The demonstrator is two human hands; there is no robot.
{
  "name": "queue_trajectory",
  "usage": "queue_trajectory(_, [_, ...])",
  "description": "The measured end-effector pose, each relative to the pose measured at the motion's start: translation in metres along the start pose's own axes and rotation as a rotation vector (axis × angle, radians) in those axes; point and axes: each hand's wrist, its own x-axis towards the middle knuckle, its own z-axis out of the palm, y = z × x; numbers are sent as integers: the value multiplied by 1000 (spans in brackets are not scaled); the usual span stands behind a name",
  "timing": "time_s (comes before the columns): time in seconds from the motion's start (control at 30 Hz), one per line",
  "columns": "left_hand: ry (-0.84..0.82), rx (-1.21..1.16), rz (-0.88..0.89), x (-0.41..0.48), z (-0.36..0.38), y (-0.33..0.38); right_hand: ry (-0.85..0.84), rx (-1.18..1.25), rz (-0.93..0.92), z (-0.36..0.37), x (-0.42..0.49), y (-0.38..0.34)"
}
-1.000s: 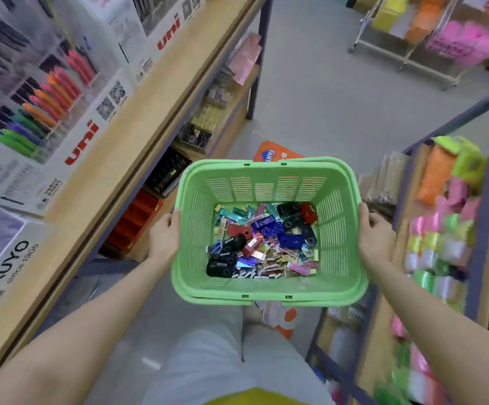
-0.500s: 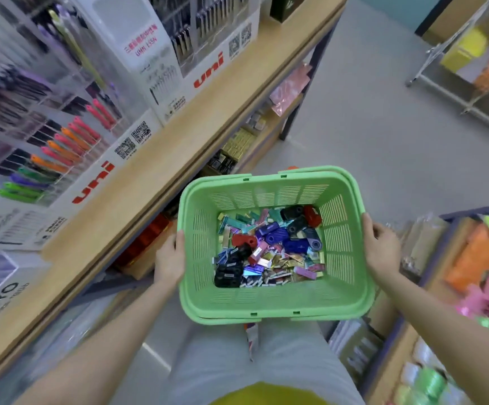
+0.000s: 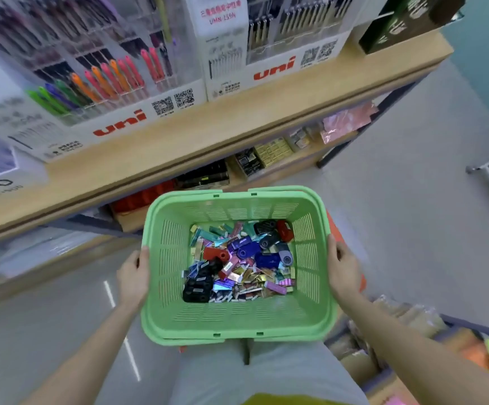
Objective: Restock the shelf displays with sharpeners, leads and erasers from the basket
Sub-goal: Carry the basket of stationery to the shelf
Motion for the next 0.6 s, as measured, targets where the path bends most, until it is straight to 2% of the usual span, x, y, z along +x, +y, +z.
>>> queue_trajectory(0.17, [141, -86, -59, -13, -16, -30, -60, -23, -121, 19, 0, -30])
queue_trajectory(0.33, [257, -142, -186, -50, -36, -99, -163, -23, -217, 49, -23, -24])
queue_trajectory(0.6, [446, -260, -328, -98, -38, -160, -304, -120, -410, 106, -32, -35])
